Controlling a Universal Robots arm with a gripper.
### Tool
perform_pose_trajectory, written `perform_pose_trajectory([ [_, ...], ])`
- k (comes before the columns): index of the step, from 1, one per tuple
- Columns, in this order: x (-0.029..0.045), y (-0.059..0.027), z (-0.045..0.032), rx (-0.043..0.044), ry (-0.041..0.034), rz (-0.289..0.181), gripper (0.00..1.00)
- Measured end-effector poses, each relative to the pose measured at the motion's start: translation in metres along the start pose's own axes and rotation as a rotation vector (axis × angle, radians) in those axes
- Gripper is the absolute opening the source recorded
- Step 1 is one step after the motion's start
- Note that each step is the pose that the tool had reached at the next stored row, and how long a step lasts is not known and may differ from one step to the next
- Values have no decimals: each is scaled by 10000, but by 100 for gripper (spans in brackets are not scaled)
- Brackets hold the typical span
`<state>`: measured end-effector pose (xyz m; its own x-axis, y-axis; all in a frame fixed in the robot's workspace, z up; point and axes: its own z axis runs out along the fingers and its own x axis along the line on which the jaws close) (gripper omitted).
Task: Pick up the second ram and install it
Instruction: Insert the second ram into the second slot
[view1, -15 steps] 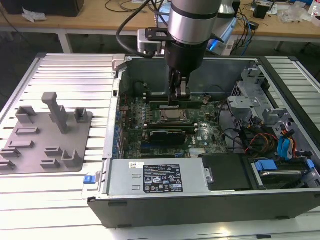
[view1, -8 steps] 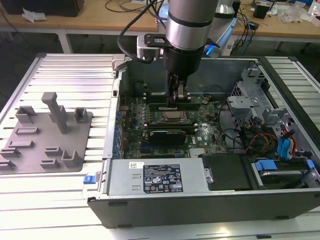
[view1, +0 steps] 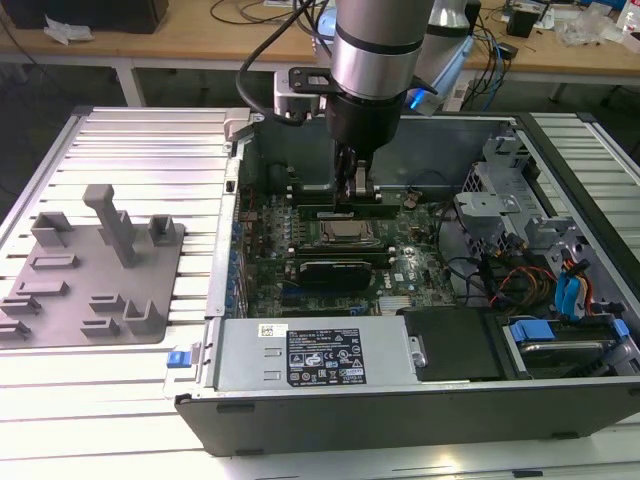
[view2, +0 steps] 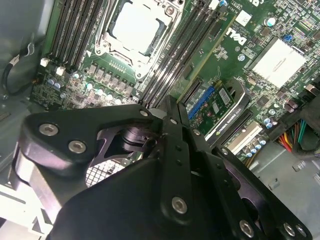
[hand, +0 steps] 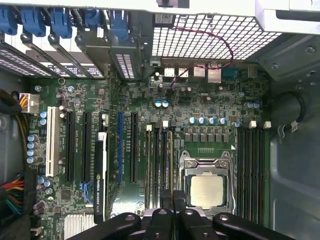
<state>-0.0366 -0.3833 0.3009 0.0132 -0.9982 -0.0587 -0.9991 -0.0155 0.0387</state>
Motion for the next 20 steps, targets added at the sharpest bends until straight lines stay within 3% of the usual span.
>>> perform_pose_trajectory([
  [8,-18,-2,52,1,-5,1,9],
  [16,-17,-51,285,0,-3,0,9],
  [20,-12,-58,356,0,-1,16,9],
])
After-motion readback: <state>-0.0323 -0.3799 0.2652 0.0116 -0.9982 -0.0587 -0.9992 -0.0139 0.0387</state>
